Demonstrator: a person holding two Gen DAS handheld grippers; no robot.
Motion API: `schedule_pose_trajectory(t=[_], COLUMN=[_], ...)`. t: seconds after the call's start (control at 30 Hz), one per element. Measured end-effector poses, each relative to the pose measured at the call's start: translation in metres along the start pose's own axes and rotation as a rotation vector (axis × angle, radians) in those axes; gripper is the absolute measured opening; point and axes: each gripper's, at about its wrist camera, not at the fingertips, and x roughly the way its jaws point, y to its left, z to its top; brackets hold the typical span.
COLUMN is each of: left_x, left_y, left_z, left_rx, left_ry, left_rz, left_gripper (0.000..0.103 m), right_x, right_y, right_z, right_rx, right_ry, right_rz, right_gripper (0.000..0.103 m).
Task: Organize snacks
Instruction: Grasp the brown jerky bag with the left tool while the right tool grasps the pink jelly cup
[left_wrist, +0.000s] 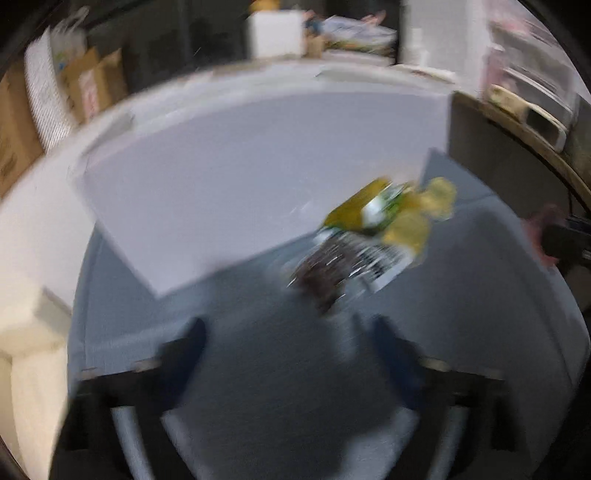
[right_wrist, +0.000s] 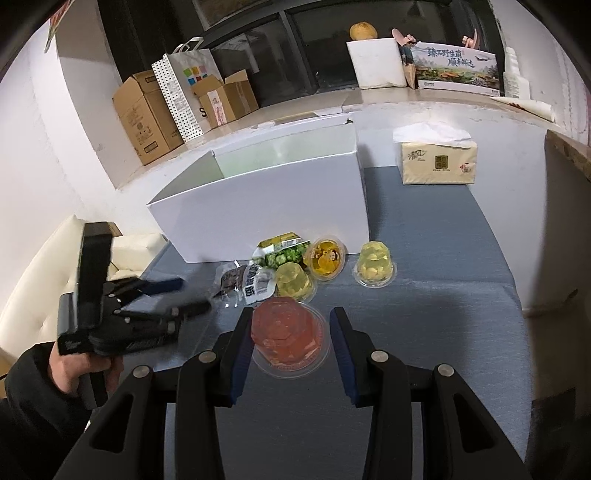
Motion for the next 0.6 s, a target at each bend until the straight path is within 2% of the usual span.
schedule_pose_trajectory(t=[0.03,0.2,0.3,0.37,0.43,0.47,0.5,0.53,0.57,0.6], left_x=[-0.002,0.03,0.047,0.053,0.06,0.065,0.066,0.065,0.063,0.061], left_y=[-0.01,-0.041,-0.046,-0.048,-0.041,-0.035,-0.027,-0.02,-0.016,-0.013], left_z=[0.005,0.029,0.038,0.045,0.052,0.058,0.059,0.059,0.059,0.058], left_rx=[0.057,0.197,0.24,0.265,0.23,0.203,0.171,0.133,0.114,0.103], left_ry=[-0.019,0.035,0.069,0.057,0.084,0.098,0.107,0.113,0.114,0.119], left_rz=[-0.002,0.025,0.029,0.025,-0.02,-0.061,-0.121,-0.16,-0.156,-0.154], left_gripper=[0.1,0.101,0.101,0.101,0.101,0.092,0.073,0.065,0.057,0.055], right_x=[0.0,-0.002,-0.003,-0.003,-0.003,-0.003,-0.003,-0.003,-0.004,-0.004], right_y=[-0.001,-0.001,-0.005,-0.007,-0.011,-0.012,-0.014,-0.015,-0.016,-0.017], right_z=[0.0,-0.001,-0.002,-0.003,-0.005,-0.005,-0.006,-0.006,-0.006,-0.006], right_rx=[0.002,0.006,0.016,0.02,0.03,0.034,0.038,0.041,0.043,0.045], right_ry=[-0.001,-0.004,-0.004,-0.002,0.003,0.004,0.005,0.004,0.002,0.002], right_rz=[0.002,0.007,0.008,0.007,0.006,0.005,0.006,0.007,0.008,0.008], right_gripper=[0.044,0.044,0.044,0.044,0.044,0.044,0.044,0.044,0.044,0.044])
